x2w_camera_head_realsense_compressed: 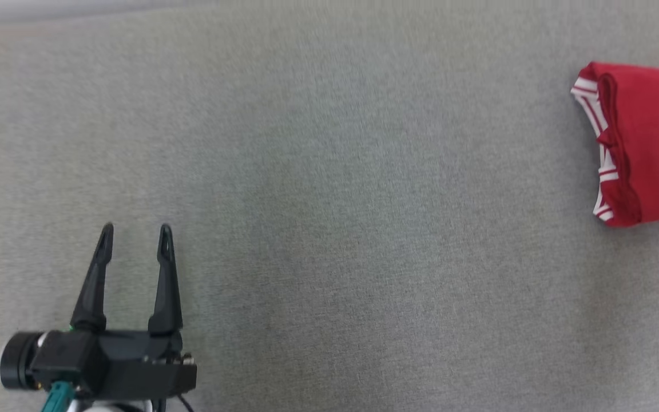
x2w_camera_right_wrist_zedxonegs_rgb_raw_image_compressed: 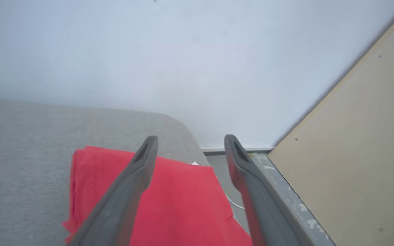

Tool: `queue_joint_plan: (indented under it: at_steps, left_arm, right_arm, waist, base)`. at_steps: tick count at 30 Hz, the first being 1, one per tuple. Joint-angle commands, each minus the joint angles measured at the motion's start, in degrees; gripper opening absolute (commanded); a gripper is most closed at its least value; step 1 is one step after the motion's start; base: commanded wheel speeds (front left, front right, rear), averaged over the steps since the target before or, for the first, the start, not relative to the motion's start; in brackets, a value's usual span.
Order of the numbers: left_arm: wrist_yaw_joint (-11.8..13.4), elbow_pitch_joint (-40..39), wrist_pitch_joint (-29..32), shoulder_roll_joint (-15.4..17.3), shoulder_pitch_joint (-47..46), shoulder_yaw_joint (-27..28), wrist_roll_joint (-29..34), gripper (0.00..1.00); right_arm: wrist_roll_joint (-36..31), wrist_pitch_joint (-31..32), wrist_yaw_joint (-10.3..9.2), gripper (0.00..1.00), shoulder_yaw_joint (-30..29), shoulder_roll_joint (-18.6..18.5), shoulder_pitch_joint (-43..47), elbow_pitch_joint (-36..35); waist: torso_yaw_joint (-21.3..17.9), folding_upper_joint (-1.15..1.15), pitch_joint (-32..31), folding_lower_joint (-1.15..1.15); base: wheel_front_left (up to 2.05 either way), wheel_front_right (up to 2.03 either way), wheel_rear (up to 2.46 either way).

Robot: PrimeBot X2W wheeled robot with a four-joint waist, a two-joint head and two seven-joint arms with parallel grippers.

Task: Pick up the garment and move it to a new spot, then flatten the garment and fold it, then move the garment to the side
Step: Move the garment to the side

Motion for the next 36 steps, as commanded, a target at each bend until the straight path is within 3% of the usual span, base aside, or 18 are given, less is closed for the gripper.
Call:
queue_joint_plan:
  at_steps: [1,10,19,27,36]
  left_arm:
    - [-0.1,0.2,-0.2,-0.4,1.8,0.3,-0.9,1.00]
    - [1.6,3.3,-0.2,-1.5,7.8,2.7,-0.1,1.00]
    - [3.7,5.1,-0.2,-1.9,10.8,4.1,0.2,1.00]
    - [2.6,8.3,-0.2,-2.1,13.4,4.1,-4.6,1.00]
    - [2.0,10.6,-0.2,-2.1,15.1,3.2,-5.7,1.00]
  right_arm:
    - [2.2,-2.1,-0.01,1.00,0.5,1.8,2.6,-1.0]
    - [10.1,-7.2,-0.09,1.00,5.7,9.4,19.1,-9.1]
    - [12.1,-10.4,-0.09,1.00,8.8,15.4,31.6,-15.1]
    - [13.9,-13.8,-0.09,1.00,11.0,17.4,35.2,-11.6]
    - [16.2,-15.5,-0.09,1.00,12.6,17.7,37.8,-6.9]
  waist:
    - [2.0,0.00,-4.5,0.00]
    - [4.2,0.00,-12.6,0.00]
    - [5.7,0.00,-17.0,0.00]
    - [5.4,0.00,-19.3,0.00]
    - [4.9,0.00,-21.2,0.00]
  base:
    - [0.00,0.00,0.00]
    - [0.00,0.00,0.00]
    - [0.00,0.00,0.00]
    - [0.00,0.00,0.00]
    - [0.00,0.00,0.00]
